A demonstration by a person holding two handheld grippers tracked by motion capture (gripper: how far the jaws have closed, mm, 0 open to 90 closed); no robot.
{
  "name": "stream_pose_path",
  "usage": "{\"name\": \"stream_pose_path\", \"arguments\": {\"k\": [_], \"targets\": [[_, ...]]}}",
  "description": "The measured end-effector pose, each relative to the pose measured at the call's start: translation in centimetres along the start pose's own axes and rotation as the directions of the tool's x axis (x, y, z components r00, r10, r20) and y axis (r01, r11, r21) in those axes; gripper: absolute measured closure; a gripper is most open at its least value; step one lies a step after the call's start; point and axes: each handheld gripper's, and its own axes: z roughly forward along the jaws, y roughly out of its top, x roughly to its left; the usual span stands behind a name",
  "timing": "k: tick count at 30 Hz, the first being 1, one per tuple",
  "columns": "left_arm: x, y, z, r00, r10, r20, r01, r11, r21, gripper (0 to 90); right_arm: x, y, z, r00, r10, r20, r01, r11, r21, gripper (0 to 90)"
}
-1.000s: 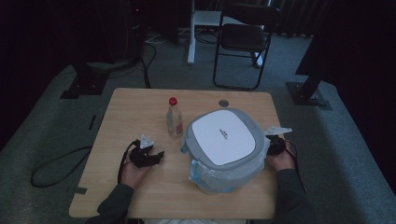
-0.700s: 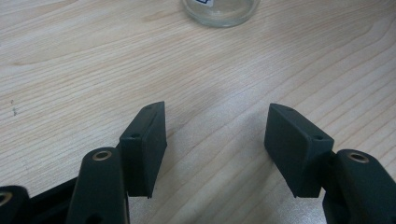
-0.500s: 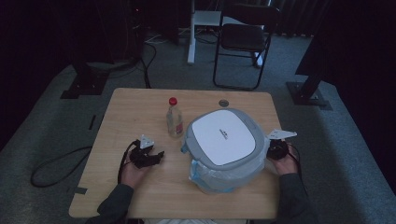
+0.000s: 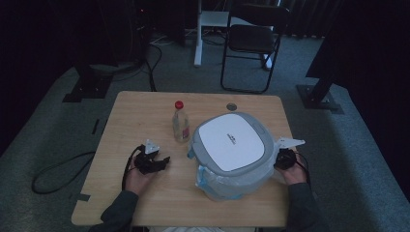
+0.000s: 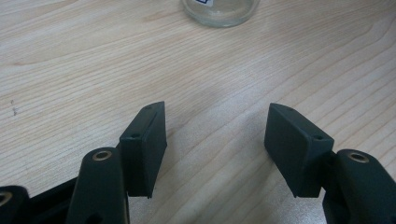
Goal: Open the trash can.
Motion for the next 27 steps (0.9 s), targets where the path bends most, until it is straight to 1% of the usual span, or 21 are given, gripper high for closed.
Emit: {"name": "stream_pose_path", "arguments": {"k": [1,6,7,10,15,17,23,25,27], "targets": [[0.0,0.0,0.0,1.0,0.0,0.0,0.0,1.0,0.0,39.5,0.1,-0.1,0.0,0.9999,-0.004,-0.013,0.004,1.0,-0.004,90.0],[0.0,0.0,0.0,1.0,0.0,0.0,0.0,1.0,0.0,39.5,0.4,-0.1,0.0,0.9993,-0.007,-0.036,0.006,1.0,-0.01,89.9],[0.0,0.0,0.0,1.0,0.0,0.0,0.0,1.0,0.0,39.5,0.6,-0.1,0.1,0.9987,-0.012,-0.049,0.012,1.0,-0.008,90.0],[0.0,0.0,0.0,1.0,0.0,0.0,0.0,1.0,0.0,39.5,0.8,-0.2,0.3,0.9982,-0.022,-0.056,0.023,1.0,0.006,89.9],[0.0,0.0,0.0,1.0,-0.001,0.0,0.001,1.0,0.0,39.5,1.0,-0.3,0.6,0.9971,-0.021,-0.073,0.021,1.0,0.005,90.0],[0.0,0.0,0.0,1.0,0.0,0.0,0.0,1.0,0.0,39.5,1.0,-0.2,0.7,0.996,-0.022,-0.087,0.022,1.0,0.001,90.0],[0.0,0.0,0.0,1.0,0.0,0.0,0.0,1.0,0.0,39.5,1.1,-0.3,1.4,0.9932,-0.015,-0.115,0.016,1.0,0.011,90.0],[0.0,0.0,0.0,1.0,0.0,0.0,0.0,1.0,0.0,39.5,1.2,-0.3,1.7,0.9918,-0.017,-0.126,0.019,1.0,0.015,90.0],[0.0,0.0,0.0,1.0,0.0,0.0,0.0,1.0,0.0,39.5,1.2,-0.3,1.9,0.9916,-0.022,-0.128,0.024,1.0,0.017,90.0]]}}
